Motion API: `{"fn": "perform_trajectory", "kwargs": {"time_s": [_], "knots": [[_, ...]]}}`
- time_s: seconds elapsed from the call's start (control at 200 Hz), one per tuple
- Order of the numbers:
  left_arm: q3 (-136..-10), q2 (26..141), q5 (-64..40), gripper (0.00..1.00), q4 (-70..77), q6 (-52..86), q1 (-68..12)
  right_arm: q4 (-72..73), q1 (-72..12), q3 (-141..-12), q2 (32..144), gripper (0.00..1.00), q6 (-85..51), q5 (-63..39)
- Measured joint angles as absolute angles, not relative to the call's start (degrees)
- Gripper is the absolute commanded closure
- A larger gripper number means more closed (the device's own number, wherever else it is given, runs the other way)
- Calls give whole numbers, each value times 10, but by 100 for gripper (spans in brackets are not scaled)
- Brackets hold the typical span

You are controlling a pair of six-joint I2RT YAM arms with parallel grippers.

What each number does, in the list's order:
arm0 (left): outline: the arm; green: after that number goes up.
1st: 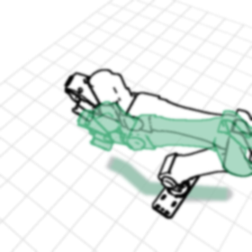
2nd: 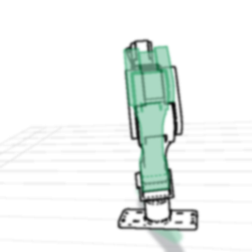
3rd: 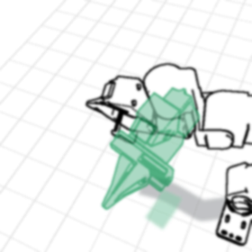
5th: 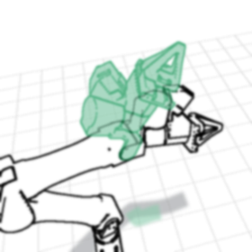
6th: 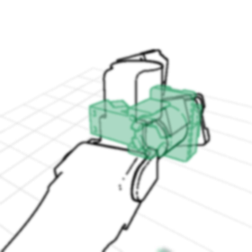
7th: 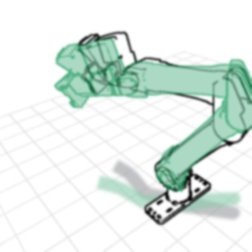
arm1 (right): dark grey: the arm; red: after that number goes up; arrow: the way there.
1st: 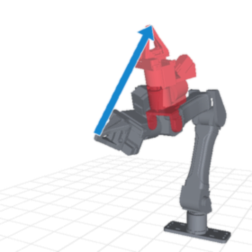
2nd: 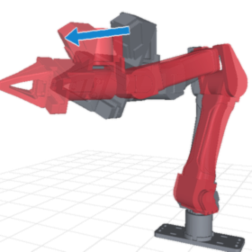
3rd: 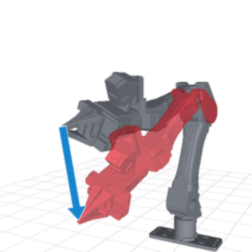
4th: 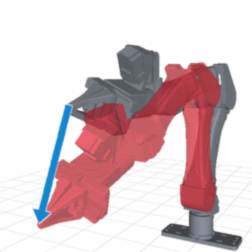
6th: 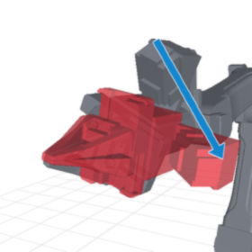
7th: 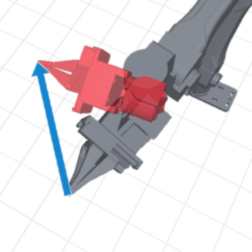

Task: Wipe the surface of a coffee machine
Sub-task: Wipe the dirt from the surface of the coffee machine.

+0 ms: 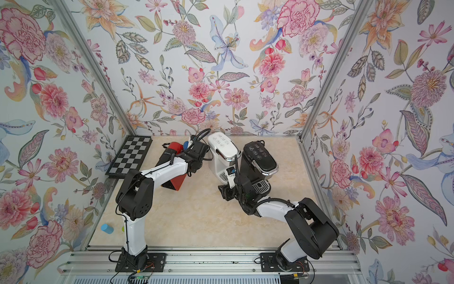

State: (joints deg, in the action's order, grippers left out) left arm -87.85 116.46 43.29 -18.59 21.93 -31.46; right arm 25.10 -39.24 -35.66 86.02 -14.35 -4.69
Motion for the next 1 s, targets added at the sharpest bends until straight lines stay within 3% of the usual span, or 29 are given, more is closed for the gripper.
{"fn": "perform_trajectory", "kwargs": {"time_s": [0.435,1.001], "knots": [[-735,1119,350,100,-165,258,-315,251,-392,-357,860,40,-144,-47],[-735,992,442,100,-320,286,-335,251,-392,-357,860,40,-148,-51]]}}
